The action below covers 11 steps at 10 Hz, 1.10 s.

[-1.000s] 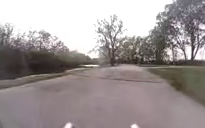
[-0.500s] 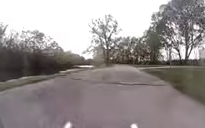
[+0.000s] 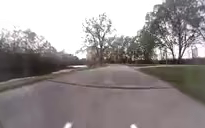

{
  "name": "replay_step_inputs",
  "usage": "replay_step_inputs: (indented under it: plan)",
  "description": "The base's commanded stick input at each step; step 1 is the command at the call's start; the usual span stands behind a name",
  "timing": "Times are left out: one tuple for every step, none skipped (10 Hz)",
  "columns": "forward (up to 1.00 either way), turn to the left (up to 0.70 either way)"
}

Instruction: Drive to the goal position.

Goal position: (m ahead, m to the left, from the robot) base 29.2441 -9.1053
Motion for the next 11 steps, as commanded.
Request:
replay_step_inputs:
  plan:
    - [1.00, 0.00]
    - [1.00, 0.00]
    - [1.00, 0.00]
    - [1.00, 0.00]
    - [1.00, 0.00]
    - [1.00, 0.00]
    - [1.00, 0.00]
    - [1.00, 0.00]
    - [1.00, 0.00]
    - [1.00, 0.00]
    - [1.00, 0.00]
